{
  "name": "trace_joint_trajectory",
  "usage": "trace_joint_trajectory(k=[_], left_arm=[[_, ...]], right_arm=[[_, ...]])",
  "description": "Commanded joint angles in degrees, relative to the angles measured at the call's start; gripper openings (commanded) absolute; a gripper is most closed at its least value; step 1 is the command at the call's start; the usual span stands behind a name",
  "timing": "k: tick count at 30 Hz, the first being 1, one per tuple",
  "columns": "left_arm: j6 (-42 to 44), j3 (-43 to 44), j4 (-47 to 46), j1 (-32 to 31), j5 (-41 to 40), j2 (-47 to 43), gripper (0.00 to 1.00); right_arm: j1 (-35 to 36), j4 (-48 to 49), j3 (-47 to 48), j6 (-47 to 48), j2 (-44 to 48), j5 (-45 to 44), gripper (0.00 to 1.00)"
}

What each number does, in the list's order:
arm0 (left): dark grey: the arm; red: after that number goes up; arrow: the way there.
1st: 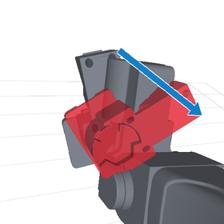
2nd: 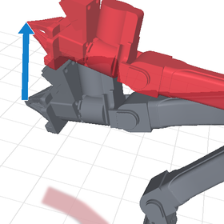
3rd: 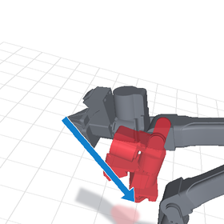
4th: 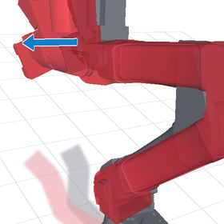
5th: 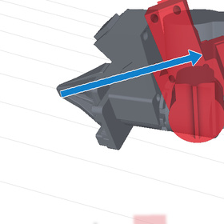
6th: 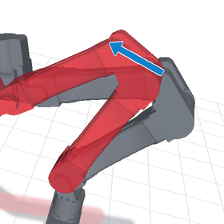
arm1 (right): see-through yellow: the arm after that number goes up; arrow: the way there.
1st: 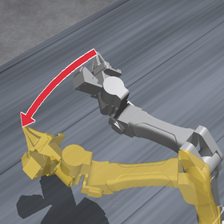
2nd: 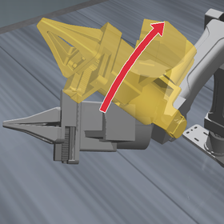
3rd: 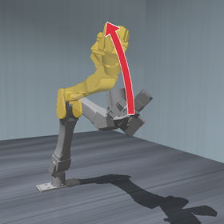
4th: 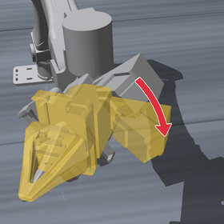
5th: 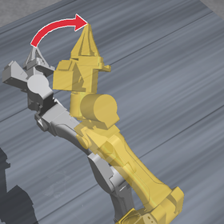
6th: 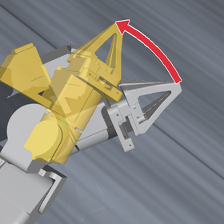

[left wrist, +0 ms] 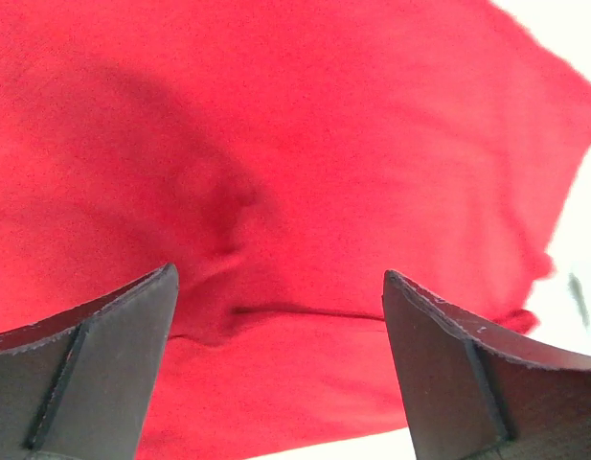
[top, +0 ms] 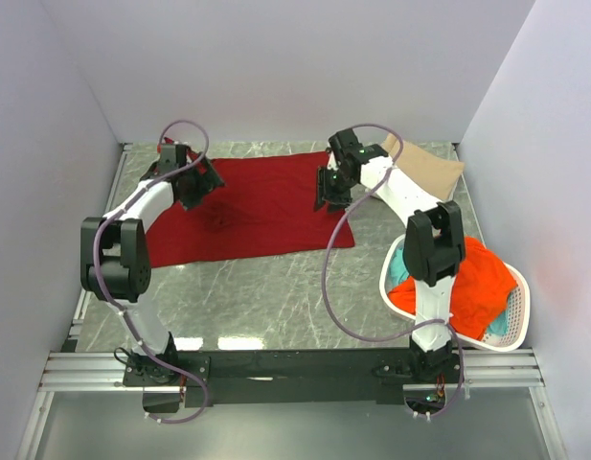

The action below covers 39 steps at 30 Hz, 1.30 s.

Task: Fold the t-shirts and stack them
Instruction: Fold the tshirt

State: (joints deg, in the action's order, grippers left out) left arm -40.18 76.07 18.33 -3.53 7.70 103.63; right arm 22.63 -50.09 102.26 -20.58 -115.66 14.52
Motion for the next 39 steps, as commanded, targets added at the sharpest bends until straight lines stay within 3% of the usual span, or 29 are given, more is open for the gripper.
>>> trace_joint_trajectory(k=[1,8,19,31,39], left_arm=[[-0.77,-5.57,-1.71,1.42,-0.24,0.78,0.93],[-0.78,-12.87,-4.53,2.74,0.03,0.87,0.95],[0.9,-20.78,-3.3,3.35,-0.58,-1.94,0.96],[0.9,-30.18,3.2,3.35,-6.38,-10.37,0.97],[-1.48,-40.03,4.35,3.35,-4.54,-21.18,0.97]], right_arm=[[-0.22,6.31,-1.0,-1.22,-2.81,1.21,0.49],[-0.22,11.41,-6.01,-2.01,-5.54,-0.63,0.49],[-0.13,10.45,-15.59,-2.71,-5.81,-2.57,0.47],[2.06,9.74,-36.85,-5.17,5.61,-2.92,0.47],[5.22,9.39,-45.47,-9.92,14.49,-1.87,0.47]])
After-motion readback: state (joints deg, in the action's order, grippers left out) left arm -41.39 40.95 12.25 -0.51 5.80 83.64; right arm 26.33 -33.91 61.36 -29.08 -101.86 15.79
